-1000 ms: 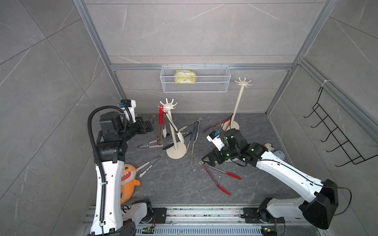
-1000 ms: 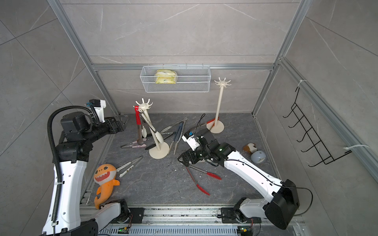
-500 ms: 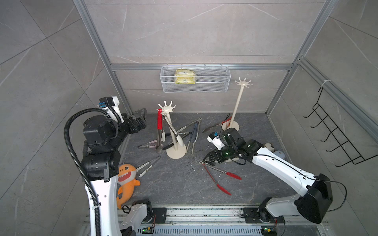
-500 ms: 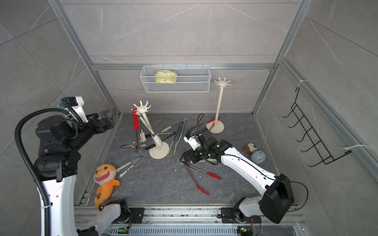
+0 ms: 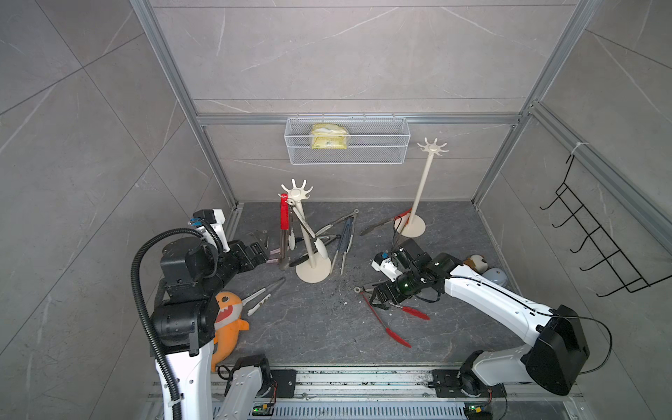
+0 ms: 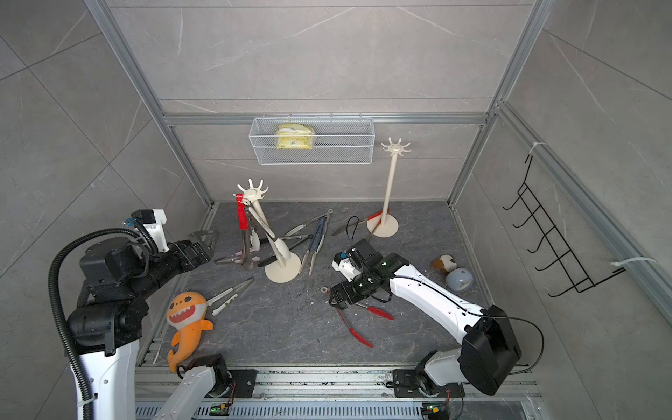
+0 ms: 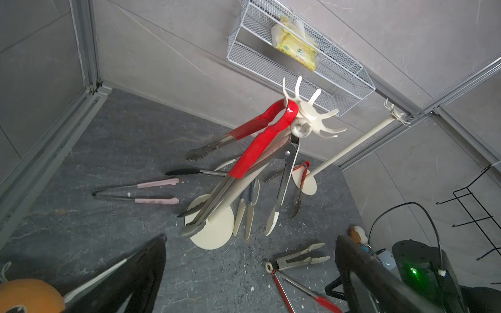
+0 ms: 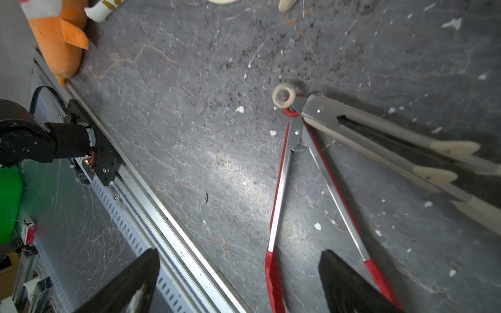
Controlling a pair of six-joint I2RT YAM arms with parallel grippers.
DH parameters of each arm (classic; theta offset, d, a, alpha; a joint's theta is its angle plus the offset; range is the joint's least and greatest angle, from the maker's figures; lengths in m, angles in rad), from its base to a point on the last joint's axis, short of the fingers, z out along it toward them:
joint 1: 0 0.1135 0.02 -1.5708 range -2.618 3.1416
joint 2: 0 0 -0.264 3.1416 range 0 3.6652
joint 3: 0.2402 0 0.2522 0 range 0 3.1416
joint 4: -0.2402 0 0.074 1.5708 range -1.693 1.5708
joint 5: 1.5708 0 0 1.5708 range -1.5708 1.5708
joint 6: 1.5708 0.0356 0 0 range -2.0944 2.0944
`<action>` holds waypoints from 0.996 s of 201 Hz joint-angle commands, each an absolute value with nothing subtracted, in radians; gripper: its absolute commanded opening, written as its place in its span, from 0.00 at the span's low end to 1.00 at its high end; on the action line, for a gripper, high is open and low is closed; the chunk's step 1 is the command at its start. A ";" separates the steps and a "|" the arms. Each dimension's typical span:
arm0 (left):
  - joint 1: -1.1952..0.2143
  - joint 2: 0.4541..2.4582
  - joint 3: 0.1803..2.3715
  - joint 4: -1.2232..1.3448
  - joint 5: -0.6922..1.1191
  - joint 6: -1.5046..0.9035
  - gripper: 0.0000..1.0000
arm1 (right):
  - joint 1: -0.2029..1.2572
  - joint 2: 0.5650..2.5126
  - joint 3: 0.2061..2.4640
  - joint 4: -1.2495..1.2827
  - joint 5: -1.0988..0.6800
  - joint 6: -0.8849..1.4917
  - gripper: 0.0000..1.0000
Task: Hang food tongs on kitchen utensil racks
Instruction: Hang the food tongs on the rack, then pick up the food tongs from the center of the board.
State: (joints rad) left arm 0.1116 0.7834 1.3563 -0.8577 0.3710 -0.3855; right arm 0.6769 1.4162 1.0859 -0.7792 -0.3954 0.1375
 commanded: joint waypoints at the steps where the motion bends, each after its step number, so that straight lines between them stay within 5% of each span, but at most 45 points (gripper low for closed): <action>1: 0.111 0.734 1.337 -0.906 0.406 -0.386 1.00 | 0.719 1.452 1.069 -0.810 -0.371 0.141 0.92; 200: 0.114 0.672 1.317 -0.998 0.429 -0.325 0.99 | 0.843 1.677 1.070 -0.750 -0.134 0.244 0.73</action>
State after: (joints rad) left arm 0.1120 0.6468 1.3041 -1.0107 0.4255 -0.3458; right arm 0.8375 1.6558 1.0592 -0.7506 -0.1959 0.2180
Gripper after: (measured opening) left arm 0.994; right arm 0.741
